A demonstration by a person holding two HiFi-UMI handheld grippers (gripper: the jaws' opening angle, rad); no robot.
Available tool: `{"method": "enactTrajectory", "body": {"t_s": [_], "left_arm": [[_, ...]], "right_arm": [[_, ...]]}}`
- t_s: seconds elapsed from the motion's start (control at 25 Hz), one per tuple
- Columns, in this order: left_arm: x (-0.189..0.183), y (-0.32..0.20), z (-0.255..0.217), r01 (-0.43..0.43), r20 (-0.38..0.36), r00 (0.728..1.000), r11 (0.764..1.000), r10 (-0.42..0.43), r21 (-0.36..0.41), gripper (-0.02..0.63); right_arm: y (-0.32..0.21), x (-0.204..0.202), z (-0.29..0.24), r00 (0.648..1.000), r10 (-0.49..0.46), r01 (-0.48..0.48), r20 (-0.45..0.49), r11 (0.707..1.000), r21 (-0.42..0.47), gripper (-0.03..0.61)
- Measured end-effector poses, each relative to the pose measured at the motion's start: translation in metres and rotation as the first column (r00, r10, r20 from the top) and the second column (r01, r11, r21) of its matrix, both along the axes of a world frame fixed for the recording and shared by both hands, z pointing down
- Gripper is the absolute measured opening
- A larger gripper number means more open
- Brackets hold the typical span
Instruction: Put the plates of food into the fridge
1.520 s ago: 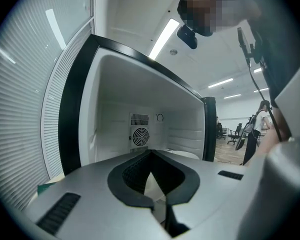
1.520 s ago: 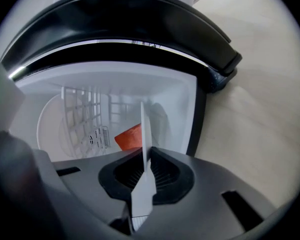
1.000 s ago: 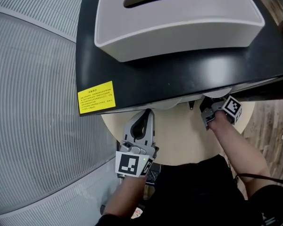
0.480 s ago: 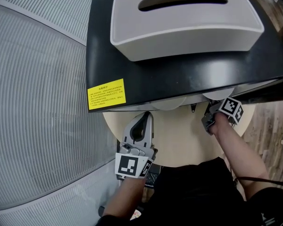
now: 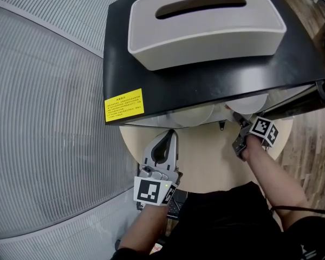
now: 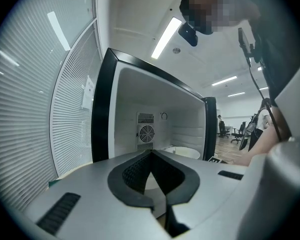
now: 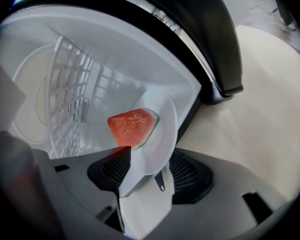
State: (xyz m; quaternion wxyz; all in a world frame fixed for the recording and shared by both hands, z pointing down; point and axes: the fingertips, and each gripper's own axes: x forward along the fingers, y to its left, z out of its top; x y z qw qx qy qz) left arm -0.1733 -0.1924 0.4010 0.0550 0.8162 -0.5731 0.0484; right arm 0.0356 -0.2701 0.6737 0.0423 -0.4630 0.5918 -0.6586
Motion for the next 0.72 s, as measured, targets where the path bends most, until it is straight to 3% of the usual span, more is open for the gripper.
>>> {"method": "enactTrajectory", "body": {"t_s": [0.32, 0.72], "left_arm": [[0.002, 0.010, -0.007, 0.007, 0.015, 1.000, 1.000, -0.008, 0.012, 0.003], [0.004, 0.021, -0.021, 0.015, 0.033, 0.999, 0.999, -0.016, 0.028, 0.003]], "right_arm": [[0.004, 0.014, 0.014, 1.000, 0.001, -0.001, -0.003, 0.999, 0.050, 0.221], [0.006, 0.034, 0.014, 0.993, -0.071, 0.094, -0.091, 0.954, 0.284, 0.221]]}}
